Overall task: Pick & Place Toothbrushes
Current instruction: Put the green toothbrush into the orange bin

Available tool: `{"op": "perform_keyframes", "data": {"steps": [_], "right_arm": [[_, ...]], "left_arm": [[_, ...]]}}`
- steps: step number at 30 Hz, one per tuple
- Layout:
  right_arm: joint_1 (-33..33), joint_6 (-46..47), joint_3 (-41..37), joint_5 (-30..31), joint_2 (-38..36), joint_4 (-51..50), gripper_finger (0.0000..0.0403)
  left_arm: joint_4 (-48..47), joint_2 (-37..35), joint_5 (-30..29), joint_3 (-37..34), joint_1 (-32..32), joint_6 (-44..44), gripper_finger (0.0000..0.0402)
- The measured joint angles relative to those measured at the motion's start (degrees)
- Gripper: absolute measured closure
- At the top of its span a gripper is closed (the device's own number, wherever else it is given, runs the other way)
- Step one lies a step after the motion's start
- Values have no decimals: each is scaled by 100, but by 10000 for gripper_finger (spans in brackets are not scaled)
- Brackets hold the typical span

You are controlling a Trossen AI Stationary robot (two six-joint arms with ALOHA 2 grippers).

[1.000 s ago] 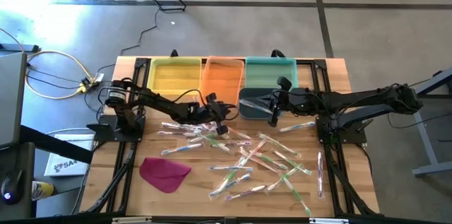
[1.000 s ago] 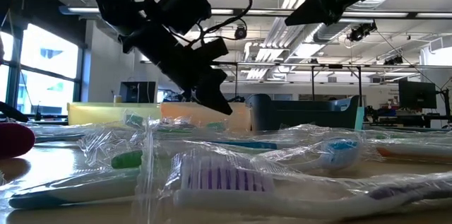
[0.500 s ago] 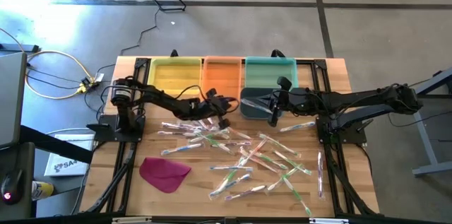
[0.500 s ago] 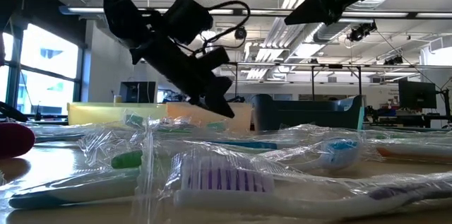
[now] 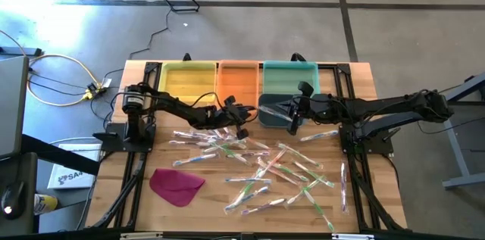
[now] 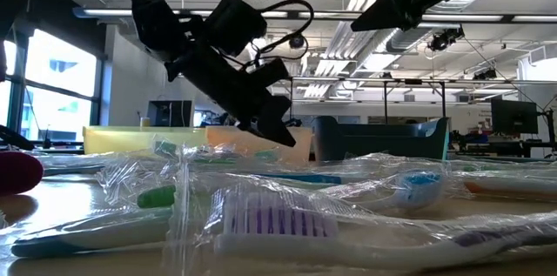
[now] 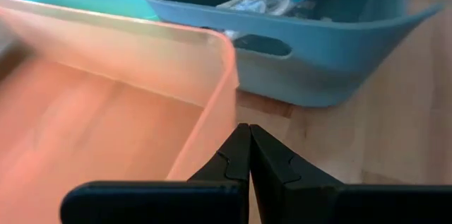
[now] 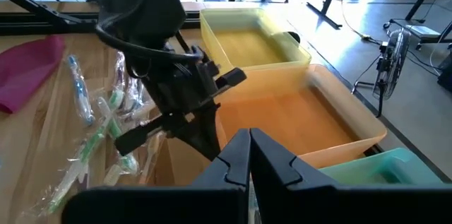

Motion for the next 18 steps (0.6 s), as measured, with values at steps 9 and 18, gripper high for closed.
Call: {"op": "perform_keyframes", "data": {"steps": [9, 18], "right_arm": [[0, 0, -2, -2, 0, -20, 400], [0, 17, 0, -4, 0, -22, 399]], "left_arm": [[-694, -569, 161, 1, -73, -1, 402], [-944, -936, 412, 3, -73, -45, 402]]}}
